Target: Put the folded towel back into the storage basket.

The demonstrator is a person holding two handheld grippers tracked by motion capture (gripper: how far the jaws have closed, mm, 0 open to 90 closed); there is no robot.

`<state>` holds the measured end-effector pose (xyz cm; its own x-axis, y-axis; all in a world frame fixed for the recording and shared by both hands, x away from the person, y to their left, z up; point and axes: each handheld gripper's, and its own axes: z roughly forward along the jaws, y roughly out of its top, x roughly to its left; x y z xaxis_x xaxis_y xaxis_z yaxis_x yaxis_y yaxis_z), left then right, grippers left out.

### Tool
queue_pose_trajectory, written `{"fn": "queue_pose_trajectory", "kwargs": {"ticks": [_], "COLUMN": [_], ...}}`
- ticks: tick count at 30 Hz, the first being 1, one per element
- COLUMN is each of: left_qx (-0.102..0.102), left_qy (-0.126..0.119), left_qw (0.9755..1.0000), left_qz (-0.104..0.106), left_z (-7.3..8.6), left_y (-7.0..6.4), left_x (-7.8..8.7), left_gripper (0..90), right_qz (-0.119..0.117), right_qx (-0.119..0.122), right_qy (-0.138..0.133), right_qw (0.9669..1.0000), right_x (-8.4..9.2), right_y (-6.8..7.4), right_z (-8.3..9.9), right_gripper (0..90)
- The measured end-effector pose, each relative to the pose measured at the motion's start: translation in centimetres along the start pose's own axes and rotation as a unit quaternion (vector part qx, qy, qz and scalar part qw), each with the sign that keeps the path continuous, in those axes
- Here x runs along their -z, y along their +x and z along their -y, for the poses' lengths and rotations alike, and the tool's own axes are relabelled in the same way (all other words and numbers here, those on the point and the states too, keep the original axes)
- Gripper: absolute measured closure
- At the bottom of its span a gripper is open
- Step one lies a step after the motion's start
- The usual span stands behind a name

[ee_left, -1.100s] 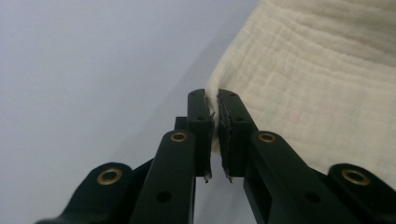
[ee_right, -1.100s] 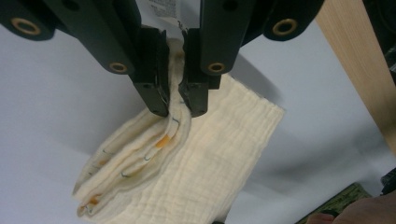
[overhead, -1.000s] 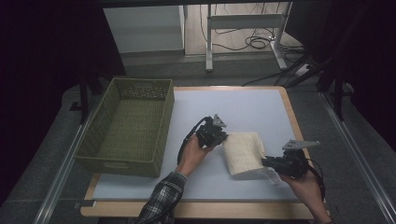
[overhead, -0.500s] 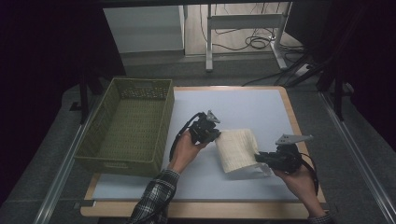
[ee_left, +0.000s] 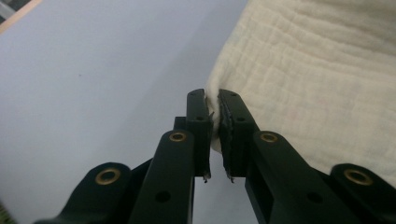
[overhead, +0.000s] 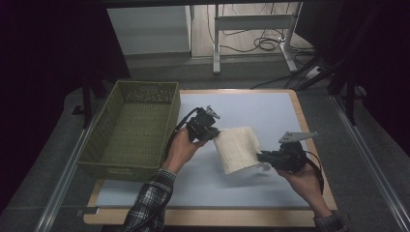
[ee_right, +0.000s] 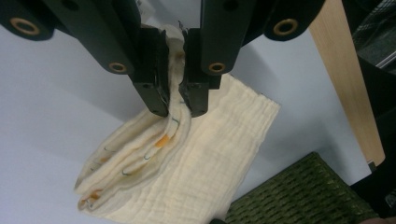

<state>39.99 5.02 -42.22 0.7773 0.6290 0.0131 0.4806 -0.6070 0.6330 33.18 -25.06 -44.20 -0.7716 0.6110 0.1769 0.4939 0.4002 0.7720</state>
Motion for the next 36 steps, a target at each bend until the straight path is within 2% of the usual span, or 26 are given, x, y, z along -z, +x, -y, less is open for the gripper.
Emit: {"fn": "queue_pose_trajectory", "kwargs": {"ticks": [10,19,32,36], "left_qx": [0.007,0.016,0.023,0.03], "left_qy": [0.006,0.002,-0.002,-0.003], "left_qw": [0.9999,0.9992,0.9972,0.9962], "left_qz": [-0.014,-0.037,-0.071,-0.082], "left_z": [0.5,1.1,2.6,3.4], "left_y": [1.4,2.5,4.1,4.8], "left_x": [2.6,5.2,8.6,9.8], "left_gripper": [83.2,83.0,82.9,82.9], "right_qz": [-0.017,-0.028,-0.053,-0.061], "right_qx": [0.007,0.014,0.019,0.025], "right_qy": [-0.006,-0.009,-0.019,-0.017], "right_qw": [0.9998,0.9995,0.9982,0.9977], "right_x": [-1.1,-2.6,-4.7,-5.7], "right_y": [0.7,1.7,2.7,3.5], "right_z": [-1.9,-3.7,-6.4,-7.6], "right_gripper": [80.6,80.6,80.6,80.6]}}
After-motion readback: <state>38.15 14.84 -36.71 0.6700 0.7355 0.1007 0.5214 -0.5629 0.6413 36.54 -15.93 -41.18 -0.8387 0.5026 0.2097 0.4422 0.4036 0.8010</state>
